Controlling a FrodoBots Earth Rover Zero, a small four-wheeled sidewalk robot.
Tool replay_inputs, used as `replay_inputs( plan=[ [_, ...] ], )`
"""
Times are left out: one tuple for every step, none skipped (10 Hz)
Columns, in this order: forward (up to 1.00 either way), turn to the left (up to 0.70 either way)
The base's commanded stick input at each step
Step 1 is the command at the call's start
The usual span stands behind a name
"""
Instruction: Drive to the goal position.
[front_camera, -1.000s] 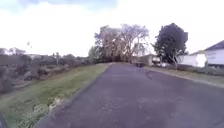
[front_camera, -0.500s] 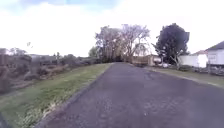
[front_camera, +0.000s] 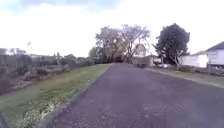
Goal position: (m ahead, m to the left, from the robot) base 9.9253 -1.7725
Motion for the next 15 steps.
replay_inputs(
  plan=[
    [0.0,0.04],
    [0.0,0.04],
    [0.0,0.04],
    [0.0,0.04],
    [0.0,0.04],
    [0.0,0.04],
    [0.0,0.04],
    [0.0,0.04],
    [0.0,0.04],
    [0.0,0.04],
    [0.0,0.04],
    [0.0,0.04],
    [0.0,0.04],
    [0.0,0.04],
    [0.0,0.04]
  ],
)
